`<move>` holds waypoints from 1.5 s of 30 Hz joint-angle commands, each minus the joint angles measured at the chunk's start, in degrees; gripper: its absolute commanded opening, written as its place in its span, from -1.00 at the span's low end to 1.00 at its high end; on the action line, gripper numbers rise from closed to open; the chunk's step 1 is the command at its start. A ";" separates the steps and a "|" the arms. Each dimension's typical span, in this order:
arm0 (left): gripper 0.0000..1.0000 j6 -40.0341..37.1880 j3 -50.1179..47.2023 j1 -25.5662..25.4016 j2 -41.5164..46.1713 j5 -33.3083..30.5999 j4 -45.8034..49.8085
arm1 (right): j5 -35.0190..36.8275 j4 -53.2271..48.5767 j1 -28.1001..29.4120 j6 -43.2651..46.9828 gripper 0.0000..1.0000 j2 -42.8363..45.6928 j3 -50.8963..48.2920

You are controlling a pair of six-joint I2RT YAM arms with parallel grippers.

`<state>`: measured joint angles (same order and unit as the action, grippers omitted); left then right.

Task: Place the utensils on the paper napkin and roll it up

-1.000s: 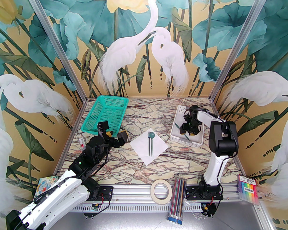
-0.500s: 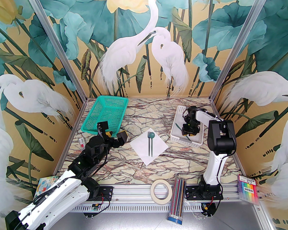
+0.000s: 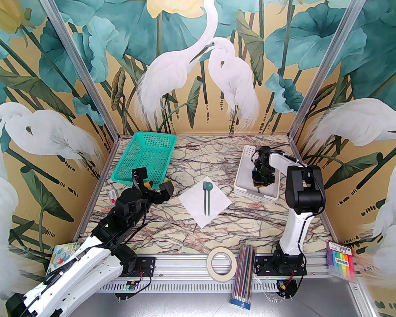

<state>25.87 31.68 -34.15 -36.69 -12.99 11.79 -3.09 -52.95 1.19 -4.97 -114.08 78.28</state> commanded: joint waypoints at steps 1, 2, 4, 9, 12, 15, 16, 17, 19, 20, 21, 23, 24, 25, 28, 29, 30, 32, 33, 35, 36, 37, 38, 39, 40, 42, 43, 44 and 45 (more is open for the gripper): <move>0.99 -0.65 1.98 -0.03 0.48 -1.31 1.04 | 0.64 2.62 0.48 -0.92 -0.73 1.29 -1.29; 0.99 -0.64 1.94 0.06 0.46 -1.33 1.01 | 0.73 2.63 0.46 -0.99 -0.73 1.69 -1.29; 0.99 -0.71 1.90 0.01 0.39 -1.29 1.04 | 0.96 2.50 0.42 -1.08 -0.73 2.37 -1.29; 0.99 -0.64 2.01 -0.04 0.26 -1.31 0.86 | 1.50 1.89 0.45 -1.18 -0.73 4.22 -1.04; 0.99 -0.66 2.06 0.05 0.29 -1.09 0.65 | 1.86 1.26 0.40 -1.27 -0.73 5.88 -0.95; 0.99 -0.72 2.07 0.04 0.11 -1.03 0.52 | 1.23 0.62 0.41 -1.67 -0.73 8.03 -0.85; 0.99 -0.73 2.09 -0.02 0.12 -0.98 0.44 | 0.50 0.48 0.48 -1.94 -0.73 9.00 -0.85; 0.99 -0.65 2.07 -0.03 0.03 -0.98 0.36 | -0.43 0.39 0.48 -2.25 -0.73 9.97 -0.94; 0.99 -0.73 2.05 -0.03 -0.05 -0.93 0.05 | -2.45 0.28 0.52 -2.96 -0.73 12.11 -1.19; 0.99 -0.69 2.02 0.01 -0.22 -0.97 -0.12 | -3.33 0.15 0.66 -3.40 -0.73 13.20 -1.37; 0.99 -0.68 1.91 0.05 -0.35 -0.89 -0.17 | -4.06 -0.05 0.82 -3.65 -0.73 14.20 -1.51; 0.99 -0.79 1.92 -0.02 -0.66 -0.76 -0.45 | -5.34 -0.46 1.44 -4.60 -0.73 16.36 -1.80; 0.99 -0.74 2.00 -0.03 -0.95 -0.67 -0.61 | -5.69 -0.66 1.82 -4.98 -0.74 17.40 -1.96; 0.99 -0.74 2.06 -0.03 -1.15 -0.58 -0.80 | -5.95 -0.88 2.22 -5.57 -0.73 18.63 -2.22; 0.99 -0.58 1.92 -0.01 -1.85 -0.03 -1.57 | -7.76 -1.10 3.62 -7.38 -0.73 22.50 -3.28; 0.99 -0.39 1.91 0.03 -2.05 0.22 -1.89 | -8.91 -1.25 4.18 -7.88 -0.73 23.86 -3.90; 0.99 -0.36 1.82 0.11 -2.27 0.44 -2.18 | -9.91 -1.44 4.56 -8.22 -0.73 25.00 -4.14; 0.99 0.34 1.63 0.02 -2.68 1.18 -2.80 | -11.21 -2.17 5.33 -9.55 -0.73 27.49 -4.89; 0.99 0.53 1.49 -0.03 -2.85 1.52 -3.12 | -11.94 -2.46 5.73 -10.01 -0.73 28.43 -5.12; 0.99 1.00 1.13 -0.02 -3.28 1.97 -3.60 | -13.36 -2.68 7.11 -11.64 -0.73 30.38 -6.08; 0.99 1.17 1.01 0.07 -3.38 2.08 -3.87 | -14.33 -2.77 8.09 -12.30 -0.73 31.02 -6.46; 0.99 1.36 0.78 0.02 -3.41 2.18 -4.05 | -14.78 -2.73 9.04 -13.10 -0.73 31.53 -6.87; 0.99 1.50 0.54 0.02 -3.34 2.34 -4.29 | -15.11 -2.68 10.48 -13.92 -0.73 32.00 -7.32; 0.99 1.73 0.37 0.05 -3.24 2.40 -4.41 | -15.36 -2.85 11.89 -14.51 -0.73 32.24 -7.52; 0.99 1.88 0.31 0.12 -3.13 2.40 -4.45 | -15.07 -2.87 13.29 -15.32 -0.73 32.41 -7.74; 0.99 1.99 0.04 0.05 -2.69 2.43 -4.45 | -15.09 -1.92 16.19 -17.44 -0.73 32.78 -8.55; 0.99 2.00 -0.11 0.02 -2.45 2.45 -4.41 | -15.10 -1.10 17.50 -18.70 -0.73 32.88 -9.12; 0.99 2.11 -0.23 0.05 -2.20 2.32 -4.41 | -15.37 0.09 18.92 -20.23 -0.73 33.11 -9.78; 0.99 2.08 -0.37 0.05 -1.84 2.20 -4.33 | -15.87 1.24 20.41 -21.34 -0.73 33.12 -10.19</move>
<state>27.40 32.25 -34.15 -39.68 -11.60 8.73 -17.23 -53.98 19.07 -21.08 -82.02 69.67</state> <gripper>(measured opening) 0.994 0.138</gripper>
